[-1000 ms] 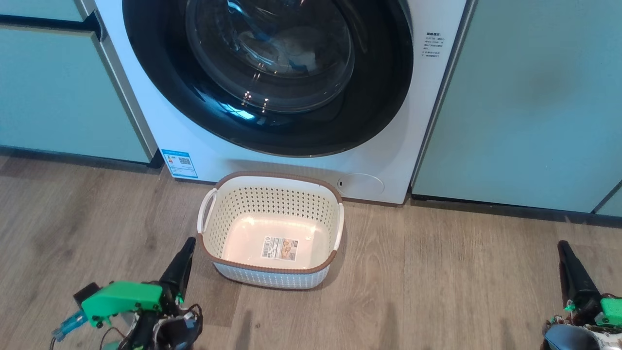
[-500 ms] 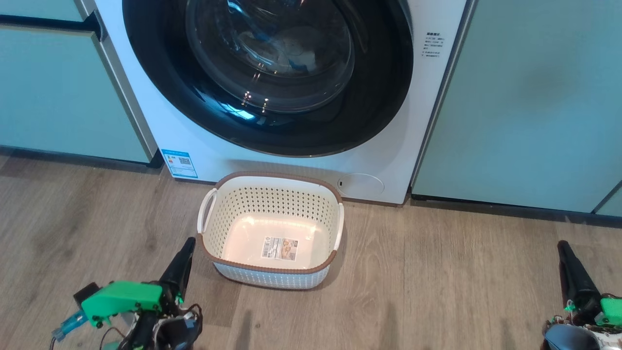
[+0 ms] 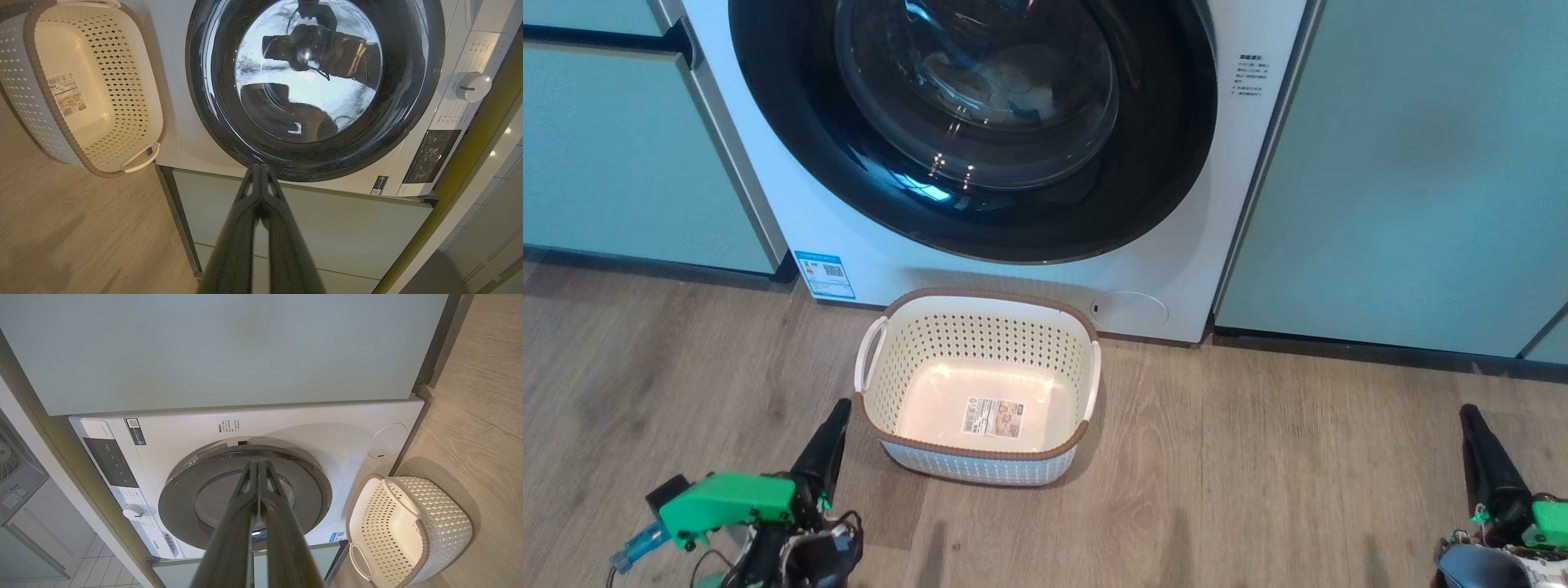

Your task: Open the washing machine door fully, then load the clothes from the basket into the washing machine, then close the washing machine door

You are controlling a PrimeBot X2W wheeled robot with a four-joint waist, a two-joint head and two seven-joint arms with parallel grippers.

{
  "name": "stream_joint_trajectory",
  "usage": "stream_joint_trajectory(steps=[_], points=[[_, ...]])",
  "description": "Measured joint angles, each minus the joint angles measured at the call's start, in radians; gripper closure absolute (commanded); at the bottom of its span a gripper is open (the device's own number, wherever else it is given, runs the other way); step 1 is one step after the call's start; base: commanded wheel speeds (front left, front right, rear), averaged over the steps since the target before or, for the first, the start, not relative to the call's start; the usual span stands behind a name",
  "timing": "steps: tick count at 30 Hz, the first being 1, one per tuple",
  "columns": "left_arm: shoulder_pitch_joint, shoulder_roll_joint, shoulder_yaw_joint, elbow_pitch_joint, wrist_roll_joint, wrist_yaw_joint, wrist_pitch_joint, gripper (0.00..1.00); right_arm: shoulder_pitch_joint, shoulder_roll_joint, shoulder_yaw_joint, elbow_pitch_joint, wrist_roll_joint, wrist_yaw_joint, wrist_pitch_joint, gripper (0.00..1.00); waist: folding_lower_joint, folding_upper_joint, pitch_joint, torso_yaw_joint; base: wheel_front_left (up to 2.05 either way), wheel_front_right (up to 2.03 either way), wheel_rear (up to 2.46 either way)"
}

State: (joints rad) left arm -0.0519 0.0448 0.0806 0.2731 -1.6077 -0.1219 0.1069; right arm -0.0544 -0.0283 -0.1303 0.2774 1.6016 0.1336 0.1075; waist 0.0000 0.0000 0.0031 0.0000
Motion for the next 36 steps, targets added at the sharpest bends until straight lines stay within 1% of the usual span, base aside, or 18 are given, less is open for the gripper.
stream_joint_trajectory(steps=[36], points=[[0.0, 0.0, 0.002, 0.0, 0.0, 0.0, 0.0, 1.0, 0.0, 0.0, 0.0, 0.0, 0.0, 0.0, 0.0, 1.0, 0.0, 0.0, 0.0, 0.0, 0.0, 0.0, 0.0]])
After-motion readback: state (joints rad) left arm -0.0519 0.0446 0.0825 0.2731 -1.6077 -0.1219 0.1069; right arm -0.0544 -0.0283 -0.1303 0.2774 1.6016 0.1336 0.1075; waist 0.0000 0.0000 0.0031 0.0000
